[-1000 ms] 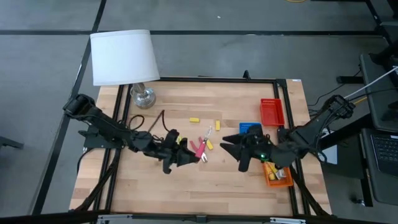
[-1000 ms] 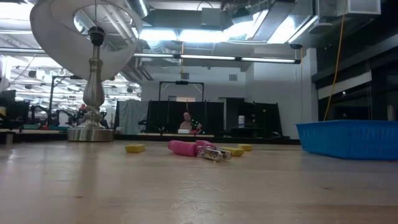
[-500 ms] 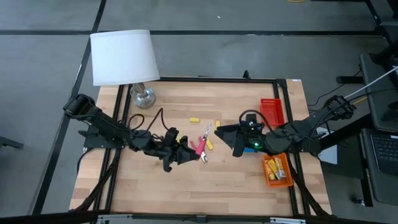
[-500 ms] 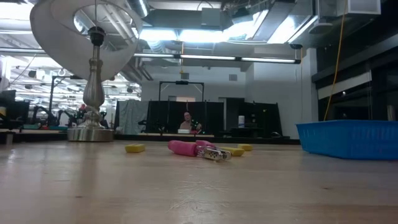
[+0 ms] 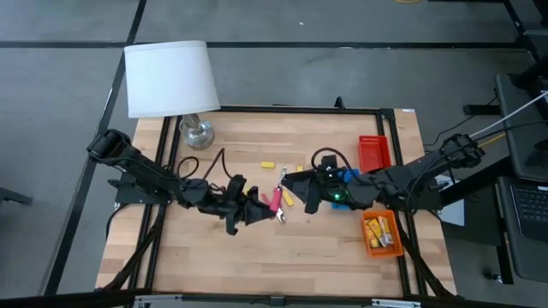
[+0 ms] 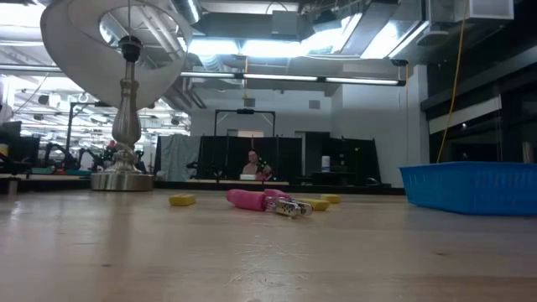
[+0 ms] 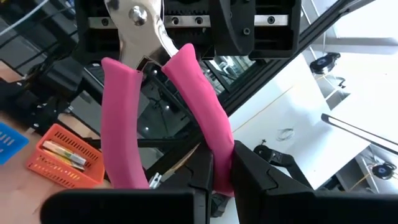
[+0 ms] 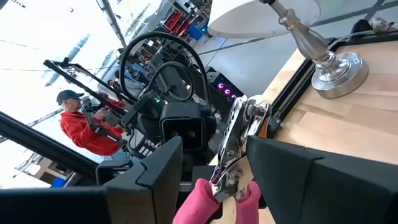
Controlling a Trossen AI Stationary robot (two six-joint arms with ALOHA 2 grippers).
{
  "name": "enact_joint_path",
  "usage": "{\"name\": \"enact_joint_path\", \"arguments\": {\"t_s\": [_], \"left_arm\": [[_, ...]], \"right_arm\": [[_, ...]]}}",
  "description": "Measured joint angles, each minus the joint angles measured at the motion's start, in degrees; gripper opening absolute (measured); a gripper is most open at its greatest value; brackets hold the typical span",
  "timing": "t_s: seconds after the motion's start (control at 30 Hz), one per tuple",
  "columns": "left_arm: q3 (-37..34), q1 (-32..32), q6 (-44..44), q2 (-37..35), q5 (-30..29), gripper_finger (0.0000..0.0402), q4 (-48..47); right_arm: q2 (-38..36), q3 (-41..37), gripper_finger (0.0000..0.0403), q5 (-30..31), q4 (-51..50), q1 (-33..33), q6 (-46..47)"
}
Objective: Pick & Place School Supplies
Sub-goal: Put the left pink hole puncher into the red bin
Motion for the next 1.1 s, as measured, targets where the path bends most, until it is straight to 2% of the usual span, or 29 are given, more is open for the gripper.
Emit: {"name": "enact_joint_path", "arguments": {"t_s": [0.17, 0.27, 0.53, 0.77, 1.1], "left_arm": [[0.0, 0.0, 0.1, 0.0, -0.2, 0.0028, -0.5], [0.0, 0.0, -0.5, 0.0, -3.0, 0.0028, -3.9], [0.1, 1.2, -0.5, -0.8, -7.5, 0.0028, -5.9], [0.1, 1.9, -1.2, -1.8, -4.3, 0.0028, -4.9], [0.1, -1.7, -1.8, -2.0, -5.7, 0.0028, -2.9]], "right_arm": [[0.0, 0.0, 0.0185, -0.2, 0.0, 0.0, -0.2], [0.0, -0.1, 0.0185, 0.3, -0.7, 0.2, 0.7], [-0.4, -0.1, 0.0185, 2.0, -0.1, 2.5, 2.6], [-0.4, -0.1, 0.0185, 6.6, -3.0, 3.8, 2.6], [-0.4, -0.1, 0.0193, 5.5, -4.4, 1.3, 0.8]]}}
